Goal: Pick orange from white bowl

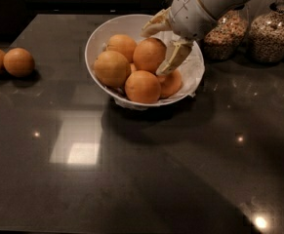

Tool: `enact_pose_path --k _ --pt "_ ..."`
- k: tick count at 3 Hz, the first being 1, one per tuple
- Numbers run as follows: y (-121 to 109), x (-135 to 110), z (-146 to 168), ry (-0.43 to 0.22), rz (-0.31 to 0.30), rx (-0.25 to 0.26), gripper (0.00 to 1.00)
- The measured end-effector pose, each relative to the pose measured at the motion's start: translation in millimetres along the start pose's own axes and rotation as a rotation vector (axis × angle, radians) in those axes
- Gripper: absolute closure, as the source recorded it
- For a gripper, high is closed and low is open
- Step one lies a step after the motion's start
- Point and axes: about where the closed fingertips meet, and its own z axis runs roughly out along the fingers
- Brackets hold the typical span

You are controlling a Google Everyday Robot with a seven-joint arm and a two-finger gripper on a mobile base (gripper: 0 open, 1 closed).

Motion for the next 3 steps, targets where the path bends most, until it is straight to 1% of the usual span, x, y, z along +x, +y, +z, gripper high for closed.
enact_pose_path --k 2,3 --pt "-17.6 11.6 6.0 0.030 -0.031 -0.010 0.35" --pt "-20.0 11.7 11.5 0.029 -0.040 -0.023 0.38"
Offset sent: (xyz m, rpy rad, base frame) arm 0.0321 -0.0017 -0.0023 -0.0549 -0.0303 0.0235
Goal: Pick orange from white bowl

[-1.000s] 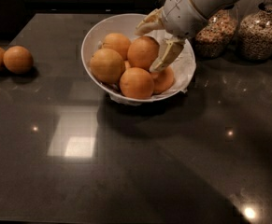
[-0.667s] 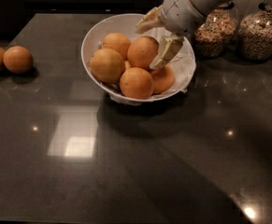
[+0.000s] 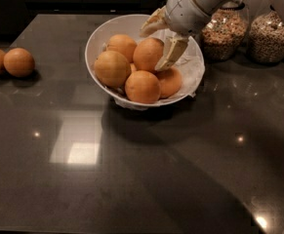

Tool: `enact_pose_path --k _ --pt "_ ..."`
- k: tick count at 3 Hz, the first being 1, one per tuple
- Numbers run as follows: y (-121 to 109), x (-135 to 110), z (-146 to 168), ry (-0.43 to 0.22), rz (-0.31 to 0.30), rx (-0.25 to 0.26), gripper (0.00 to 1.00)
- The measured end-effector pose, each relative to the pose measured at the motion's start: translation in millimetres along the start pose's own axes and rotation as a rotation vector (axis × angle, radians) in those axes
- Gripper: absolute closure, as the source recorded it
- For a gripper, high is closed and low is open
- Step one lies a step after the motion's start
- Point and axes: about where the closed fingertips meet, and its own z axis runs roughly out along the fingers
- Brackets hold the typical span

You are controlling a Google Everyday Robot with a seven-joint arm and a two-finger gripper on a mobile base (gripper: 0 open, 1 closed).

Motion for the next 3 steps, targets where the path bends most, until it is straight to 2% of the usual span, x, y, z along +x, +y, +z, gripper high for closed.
enact_pose_path --k 1,2,3 --pt "0.0 0.0 0.1 0.000 0.000 0.000 0.39" --pt "5.9 -3.4 14.4 -0.019 0.000 -0.035 0.39" --pt "5.7 -5.1 14.5 -0.023 0.002 -0.042 0.37"
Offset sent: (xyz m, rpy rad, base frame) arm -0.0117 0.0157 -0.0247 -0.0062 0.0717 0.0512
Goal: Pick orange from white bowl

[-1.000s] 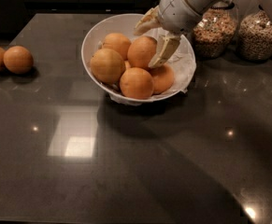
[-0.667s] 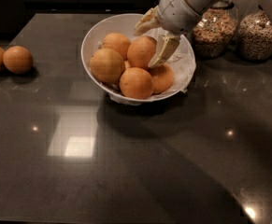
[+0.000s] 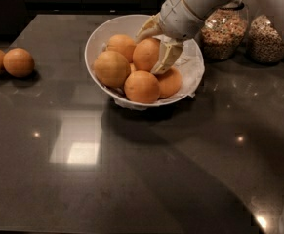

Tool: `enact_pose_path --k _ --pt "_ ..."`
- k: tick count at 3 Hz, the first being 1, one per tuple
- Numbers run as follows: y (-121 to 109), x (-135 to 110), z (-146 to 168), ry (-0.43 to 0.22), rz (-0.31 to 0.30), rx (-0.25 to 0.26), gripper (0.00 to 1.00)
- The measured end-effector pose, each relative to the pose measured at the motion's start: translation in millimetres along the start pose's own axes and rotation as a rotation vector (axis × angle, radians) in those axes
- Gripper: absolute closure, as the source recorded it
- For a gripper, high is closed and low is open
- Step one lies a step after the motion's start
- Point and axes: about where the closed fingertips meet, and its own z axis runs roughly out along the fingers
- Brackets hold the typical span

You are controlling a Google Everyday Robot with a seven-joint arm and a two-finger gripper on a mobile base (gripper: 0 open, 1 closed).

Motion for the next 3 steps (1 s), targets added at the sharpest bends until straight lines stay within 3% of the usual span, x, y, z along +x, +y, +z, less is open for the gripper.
enact_pose_path --k 3 --pt "0.1 -1.1 2.5 -0.007 0.005 -0.009 0.99"
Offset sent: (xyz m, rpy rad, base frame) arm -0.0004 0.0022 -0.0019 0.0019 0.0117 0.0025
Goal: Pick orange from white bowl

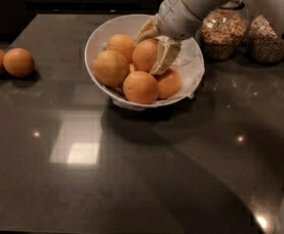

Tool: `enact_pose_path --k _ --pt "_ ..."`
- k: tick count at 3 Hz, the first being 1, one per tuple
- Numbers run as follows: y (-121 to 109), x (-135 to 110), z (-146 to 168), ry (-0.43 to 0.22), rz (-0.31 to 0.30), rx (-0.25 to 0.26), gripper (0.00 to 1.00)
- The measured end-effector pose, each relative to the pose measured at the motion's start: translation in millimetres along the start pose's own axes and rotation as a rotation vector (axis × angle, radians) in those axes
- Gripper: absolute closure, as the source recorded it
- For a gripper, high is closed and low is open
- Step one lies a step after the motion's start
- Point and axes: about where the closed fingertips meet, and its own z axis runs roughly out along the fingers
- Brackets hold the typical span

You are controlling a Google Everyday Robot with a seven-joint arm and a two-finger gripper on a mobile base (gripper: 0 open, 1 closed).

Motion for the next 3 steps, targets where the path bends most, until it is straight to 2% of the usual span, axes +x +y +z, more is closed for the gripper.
enact_pose_path --k 2,3 --pt "-0.9 -1.1 -1.8 0.000 0.000 0.000 1.00" --pt "-2.3 -6.8 -21.5 -0.008 -0.014 0.072 1.00"
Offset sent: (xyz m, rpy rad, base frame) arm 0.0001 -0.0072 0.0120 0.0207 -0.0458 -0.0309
